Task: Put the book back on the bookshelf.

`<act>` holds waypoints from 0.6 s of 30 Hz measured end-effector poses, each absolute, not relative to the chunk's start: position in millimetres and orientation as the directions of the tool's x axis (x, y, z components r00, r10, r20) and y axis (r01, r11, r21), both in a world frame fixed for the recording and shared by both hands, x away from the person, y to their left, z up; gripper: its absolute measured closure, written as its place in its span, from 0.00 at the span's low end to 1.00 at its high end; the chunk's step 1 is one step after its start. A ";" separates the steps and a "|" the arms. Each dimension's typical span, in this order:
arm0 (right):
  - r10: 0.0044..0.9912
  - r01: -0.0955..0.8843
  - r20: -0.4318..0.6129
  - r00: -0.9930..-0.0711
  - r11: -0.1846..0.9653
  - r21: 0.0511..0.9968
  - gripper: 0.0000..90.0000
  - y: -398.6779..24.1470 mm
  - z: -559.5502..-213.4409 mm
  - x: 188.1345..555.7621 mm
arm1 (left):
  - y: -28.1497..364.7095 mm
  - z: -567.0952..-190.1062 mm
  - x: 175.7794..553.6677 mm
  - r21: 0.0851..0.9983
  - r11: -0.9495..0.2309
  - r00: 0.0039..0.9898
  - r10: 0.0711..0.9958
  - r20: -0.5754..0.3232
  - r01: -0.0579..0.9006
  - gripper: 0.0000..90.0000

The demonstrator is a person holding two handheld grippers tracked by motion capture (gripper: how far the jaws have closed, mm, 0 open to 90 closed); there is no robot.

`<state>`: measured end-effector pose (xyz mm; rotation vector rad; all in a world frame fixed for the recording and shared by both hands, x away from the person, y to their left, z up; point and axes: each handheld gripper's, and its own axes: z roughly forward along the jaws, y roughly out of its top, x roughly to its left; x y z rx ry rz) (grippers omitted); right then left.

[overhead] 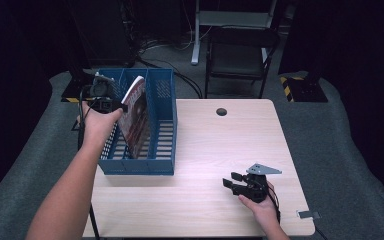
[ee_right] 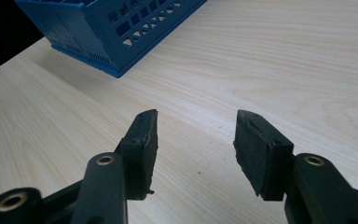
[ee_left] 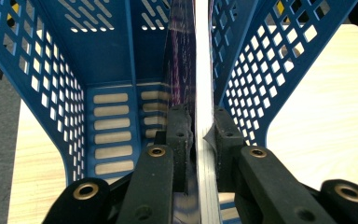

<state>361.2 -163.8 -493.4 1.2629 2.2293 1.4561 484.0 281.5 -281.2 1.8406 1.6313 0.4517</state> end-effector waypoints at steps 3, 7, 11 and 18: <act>0.737 0.547 0.275 -0.617 0.151 0.823 0.54 -163.5 -493.4 361.2 | 281.3 -280.9 484.1 0.657 -0.035 0.159 0.979 -0.130 0.753 0.92; 0.738 0.547 0.274 -0.617 0.150 0.824 0.54 -164.1 -493.2 361.1 | 280.9 -280.4 484.3 0.655 -0.051 0.158 0.982 -0.106 0.754 0.93; 0.738 0.545 0.274 -0.617 0.149 0.825 0.54 -164.6 -493.0 361.3 | 279.5 -280.1 484.4 0.655 -0.057 0.157 0.983 -0.096 0.754 0.93; 0.738 0.546 0.274 -0.617 0.150 0.824 0.54 -164.3 -493.0 361.1 | 281.0 -279.2 487.5 0.656 -0.057 0.147 0.986 -0.083 0.753 0.93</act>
